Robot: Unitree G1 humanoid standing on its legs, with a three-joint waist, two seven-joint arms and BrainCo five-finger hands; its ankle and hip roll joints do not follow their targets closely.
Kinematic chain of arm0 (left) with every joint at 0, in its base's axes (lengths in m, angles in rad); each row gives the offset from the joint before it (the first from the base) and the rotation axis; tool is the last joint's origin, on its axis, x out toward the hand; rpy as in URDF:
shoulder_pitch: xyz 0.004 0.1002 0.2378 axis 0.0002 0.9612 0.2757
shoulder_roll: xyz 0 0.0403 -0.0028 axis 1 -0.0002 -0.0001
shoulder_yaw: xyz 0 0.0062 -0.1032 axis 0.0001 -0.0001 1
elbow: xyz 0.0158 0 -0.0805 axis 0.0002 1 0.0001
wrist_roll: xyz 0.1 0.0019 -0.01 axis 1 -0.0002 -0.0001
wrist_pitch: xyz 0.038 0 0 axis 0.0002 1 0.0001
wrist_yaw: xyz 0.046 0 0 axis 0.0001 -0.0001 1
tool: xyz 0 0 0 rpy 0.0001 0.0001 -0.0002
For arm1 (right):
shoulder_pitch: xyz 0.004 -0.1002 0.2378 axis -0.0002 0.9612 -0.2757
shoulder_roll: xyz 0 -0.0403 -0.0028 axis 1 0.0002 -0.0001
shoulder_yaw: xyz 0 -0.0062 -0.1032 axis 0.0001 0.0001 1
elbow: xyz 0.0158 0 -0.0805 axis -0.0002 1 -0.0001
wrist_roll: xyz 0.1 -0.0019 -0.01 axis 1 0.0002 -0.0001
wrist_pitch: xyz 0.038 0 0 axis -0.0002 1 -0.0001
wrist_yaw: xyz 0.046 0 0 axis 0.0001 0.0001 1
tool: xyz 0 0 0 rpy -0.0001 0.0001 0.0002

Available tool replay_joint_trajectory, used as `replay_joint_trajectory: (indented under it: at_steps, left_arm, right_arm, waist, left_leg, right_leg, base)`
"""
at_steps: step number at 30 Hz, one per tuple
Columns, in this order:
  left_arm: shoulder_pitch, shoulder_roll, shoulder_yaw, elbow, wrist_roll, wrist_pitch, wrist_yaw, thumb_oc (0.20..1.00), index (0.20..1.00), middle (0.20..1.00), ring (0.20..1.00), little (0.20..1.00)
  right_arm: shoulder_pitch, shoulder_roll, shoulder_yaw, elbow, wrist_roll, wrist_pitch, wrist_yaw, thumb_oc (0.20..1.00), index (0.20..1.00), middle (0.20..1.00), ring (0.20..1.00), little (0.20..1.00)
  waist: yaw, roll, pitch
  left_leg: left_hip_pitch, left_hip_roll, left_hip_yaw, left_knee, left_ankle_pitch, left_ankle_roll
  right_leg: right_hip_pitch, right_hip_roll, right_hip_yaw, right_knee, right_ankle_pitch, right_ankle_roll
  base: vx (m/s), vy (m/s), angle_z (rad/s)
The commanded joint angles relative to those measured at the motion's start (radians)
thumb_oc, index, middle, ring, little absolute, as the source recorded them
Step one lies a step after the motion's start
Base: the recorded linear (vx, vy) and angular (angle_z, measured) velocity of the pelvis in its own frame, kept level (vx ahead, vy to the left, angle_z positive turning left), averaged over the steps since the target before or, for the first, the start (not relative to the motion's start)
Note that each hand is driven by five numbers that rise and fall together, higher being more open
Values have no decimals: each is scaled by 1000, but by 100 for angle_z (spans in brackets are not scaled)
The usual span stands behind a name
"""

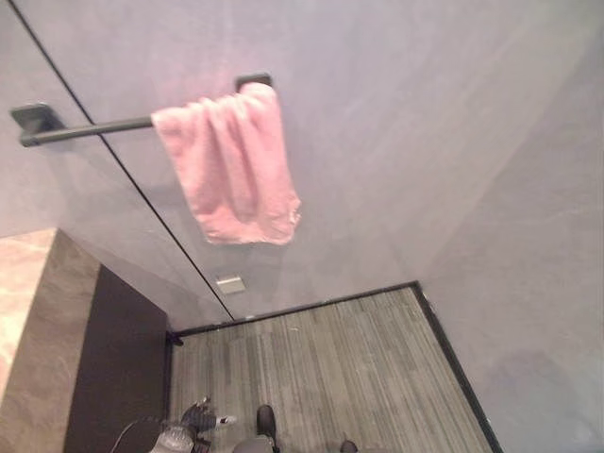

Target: Put brush and paste in cup on sink, flatten towel.

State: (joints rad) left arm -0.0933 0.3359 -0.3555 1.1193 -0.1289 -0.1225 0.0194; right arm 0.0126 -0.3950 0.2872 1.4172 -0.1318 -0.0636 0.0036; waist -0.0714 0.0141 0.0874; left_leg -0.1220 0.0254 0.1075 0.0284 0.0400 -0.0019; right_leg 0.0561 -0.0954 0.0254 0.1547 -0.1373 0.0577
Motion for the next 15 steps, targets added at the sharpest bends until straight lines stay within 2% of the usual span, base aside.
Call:
replay_joint_trajectory:
  at_steps: [1,4,5,6,7,8,9,10,11,12,15]
  left_arm:
    - [49,89,48,-190,-24,-27,-19,1000,1000,1000,1000,1000]
    - [102,123,68,-267,-14,-21,-34,1000,1000,1000,1000,1000]
    - [113,126,84,-262,-9,-16,-29,1000,1000,1000,1000,1000]
    - [115,115,83,-250,-9,-15,-29,1000,1000,1000,1000,1000]
    - [112,104,73,-232,-2,-10,-34,1000,1000,1000,1000,1000]
    - [112,103,74,-232,-2,-10,-34,1000,1000,1000,1000,1000]
    - [111,96,72,-227,2,-10,-33,1000,1000,1000,1000,1000]
    - [94,84,62,-193,12,-12,-30,1000,1000,1000,1000,1000]
    - [88,76,58,-185,10,-12,-28,1000,1000,1000,1000,1000]
    - [69,59,45,-153,14,-15,-25,1000,1000,1000,1000,1000]
    - [50,46,34,-126,16,-16,-22,1000,1000,1000,1000,1000]
  right_arm:
    - [-15,-10,15,-49,14,-3,0,1000,1000,1000,1000,1000]
    - [-26,-6,7,-92,29,-7,3,1000,1000,1000,1000,1000]
    - [-34,0,22,-121,27,-10,9,1000,1000,1000,1000,1000]
    - [-37,6,37,-119,19,-8,11,1000,1000,1000,1000,1000]
    - [-40,15,58,-135,11,-12,14,1000,1000,1000,1000,1000]
    - [-41,15,58,-136,11,-12,14,1000,1000,1000,1000,1000]
    - [-40,19,71,-135,4,-12,11,1000,1000,1000,1000,1000]
    - [-44,27,101,-150,-4,-16,12,1000,1000,1000,1000,1000]
    - [-45,25,109,-158,-10,-15,11,1000,1000,1000,1000,1000]
    - [-47,25,117,-150,-11,-14,14,1000,1000,1000,1000,1000]
    - [-49,27,124,-137,-19,-10,15,1000,1000,1000,1000,1000]
  waist:
    - [20,-7,-32]
    - [27,-8,-28]
    - [28,-6,-19]
    - [30,-5,-13]
    - [22,-10,-12]
    - [22,-9,-13]
    - [21,-10,-13]
    - [18,-18,-10]
    - [17,-22,-6]
    - [1,-27,5]
    - [-7,-28,20]
  left_leg:
    - [-124,-16,1,163,-52,0]
    - [-84,-41,12,140,-70,20]
    - [-59,-49,20,130,-80,33]
    - [-51,-53,20,128,-84,36]
    - [-33,-64,12,121,-85,35]
    - [-36,-63,12,119,-83,35]
    - [-18,-66,5,102,-82,37]
    - [12,-71,7,76,-81,35]
    - [33,-76,8,63,-85,35]
    - [59,-83,4,59,-98,34]
    - [72,-91,-9,79,-115,35]
  right_leg:
    - [-67,-44,36,69,104,93]
    - [-97,-67,15,140,188,96]
    - [-137,-60,-12,195,214,86]
    - [-151,-42,-23,207,204,84]
    - [-159,-2,-19,200,167,80]
    - [-161,-1,-19,198,170,79]
    - [-196,31,-27,194,138,72]
    - [-233,65,-67,134,113,58]
    - [-249,61,-106,89,127,55]
    - [-279,51,-127,19,170,61]
    - [-291,38,-121,0,197,68]
  base:
    - [110,267,8]
    - [109,284,5]
    - [115,325,-4]
    - [131,295,-11]
    - [73,129,-15]
    - [91,113,-10]
    - [109,127,13]
    - [149,158,13]
    - [205,129,2]
    - [136,56,-19]
    - [115,14,9]
